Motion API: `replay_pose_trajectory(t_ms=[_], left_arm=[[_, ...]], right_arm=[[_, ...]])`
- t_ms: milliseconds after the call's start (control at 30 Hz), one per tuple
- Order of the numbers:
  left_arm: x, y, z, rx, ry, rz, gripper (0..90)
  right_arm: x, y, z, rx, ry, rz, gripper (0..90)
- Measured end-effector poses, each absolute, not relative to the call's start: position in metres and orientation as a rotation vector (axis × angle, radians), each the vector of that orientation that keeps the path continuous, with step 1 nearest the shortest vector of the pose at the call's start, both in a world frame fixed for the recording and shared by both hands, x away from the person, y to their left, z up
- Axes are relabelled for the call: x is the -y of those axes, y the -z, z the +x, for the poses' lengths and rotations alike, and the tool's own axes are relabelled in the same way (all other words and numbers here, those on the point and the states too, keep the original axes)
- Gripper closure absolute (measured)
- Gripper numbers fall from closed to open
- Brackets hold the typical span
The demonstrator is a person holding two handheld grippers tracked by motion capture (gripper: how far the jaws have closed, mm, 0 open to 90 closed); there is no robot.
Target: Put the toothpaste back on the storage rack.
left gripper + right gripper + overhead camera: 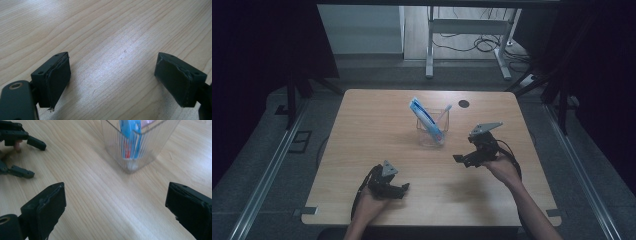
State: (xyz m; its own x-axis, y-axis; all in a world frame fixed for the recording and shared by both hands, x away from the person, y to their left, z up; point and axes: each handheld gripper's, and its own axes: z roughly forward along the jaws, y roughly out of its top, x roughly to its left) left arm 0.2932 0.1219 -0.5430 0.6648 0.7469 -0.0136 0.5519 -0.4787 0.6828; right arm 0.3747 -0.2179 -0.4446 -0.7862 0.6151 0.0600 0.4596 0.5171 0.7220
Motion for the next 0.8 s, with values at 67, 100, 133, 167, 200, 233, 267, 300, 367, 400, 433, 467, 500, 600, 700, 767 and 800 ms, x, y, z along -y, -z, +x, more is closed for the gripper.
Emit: replay_pose_trajectory(t_ms=[67, 100, 133, 167, 200, 233, 267, 300, 367, 400, 433, 467, 500, 600, 700, 767, 800], left_arm=[[-0.122, 0.543, 0.293, -0.999, -0.376, 2.206, 13.6], [-0.122, 0.543, 0.293, -0.999, -0.376, 2.204, 13.6], [-0.122, 0.543, 0.293, -0.999, -0.376, 2.205, 13.6], [-0.122, 0.543, 0.293, -1.002, -0.375, 2.203, 13.6], [-0.122, 0.543, 0.293, -1.002, -0.375, 2.203, 13.6], [-0.122, 0.543, 0.293, -1.002, -0.375, 2.203, 13.6], [-0.122, 0.543, 0.293, -1.002, -0.375, 2.203, 13.6], [-0.122, 0.543, 0.293, -1.001, -0.375, 2.203, 13.6], [-0.122, 0.543, 0.293, -1.001, -0.376, 2.205, 13.6], [-0.122, 0.543, 0.293, -1.001, -0.376, 2.205, 13.6], [-0.122, 0.543, 0.293, -1.001, -0.376, 2.205, 13.6], [-0.122, 0.543, 0.293, -1.001, -0.375, 2.204, 13.6], [-0.122, 0.543, 0.293, -1.001, -0.375, 2.203, 13.6], [-0.121, 0.543, 0.293, -1.007, -0.378, 2.203, 13.6], [-0.121, 0.543, 0.292, -1.012, -0.379, 2.201, 13.6], [-0.121, 0.543, 0.292, -1.014, -0.378, 2.200, 13.6], [-0.121, 0.543, 0.292, -1.015, -0.377, 2.199, 13.6]], right_arm=[[0.222, 0.447, 0.372, -2.550, -1.122, 0.926, 3.2], [0.223, 0.449, 0.370, -2.549, -1.122, 0.928, 3.2], [0.225, 0.450, 0.369, -2.547, -1.122, 0.928, 3.3], [0.227, 0.451, 0.368, -2.546, -1.123, 0.934, 3.3], [0.229, 0.452, 0.366, -2.541, -1.124, 0.941, 3.4], [0.231, 0.453, 0.365, -2.540, -1.125, 0.946, 3.4], [0.233, 0.455, 0.363, -2.539, -1.128, 0.948, 3.4], [0.235, 0.456, 0.361, -2.536, -1.129, 0.954, 3.4], [0.239, 0.459, 0.358, -2.532, -1.129, 0.965, 3.5], [0.240, 0.460, 0.357, -2.530, -1.128, 0.969, 3.5], [0.242, 0.462, 0.355, -2.529, -1.128, 0.975, 3.5], [0.244, 0.463, 0.353, -2.526, -1.126, 0.983, 3.6], [0.246, 0.465, 0.351, -2.523, -1.122, 0.988, 3.6], [0.251, 0.469, 0.347, -2.515, -1.124, 1.004, 3.7], [0.257, 0.474, 0.342, -2.507, -1.137, 1.023, 3.8], [0.260, 0.478, 0.339, -2.504, -1.139, 1.030, 3.8], [0.261, 0.480, 0.336, -2.505, -1.134, 1.037, 3.8]])
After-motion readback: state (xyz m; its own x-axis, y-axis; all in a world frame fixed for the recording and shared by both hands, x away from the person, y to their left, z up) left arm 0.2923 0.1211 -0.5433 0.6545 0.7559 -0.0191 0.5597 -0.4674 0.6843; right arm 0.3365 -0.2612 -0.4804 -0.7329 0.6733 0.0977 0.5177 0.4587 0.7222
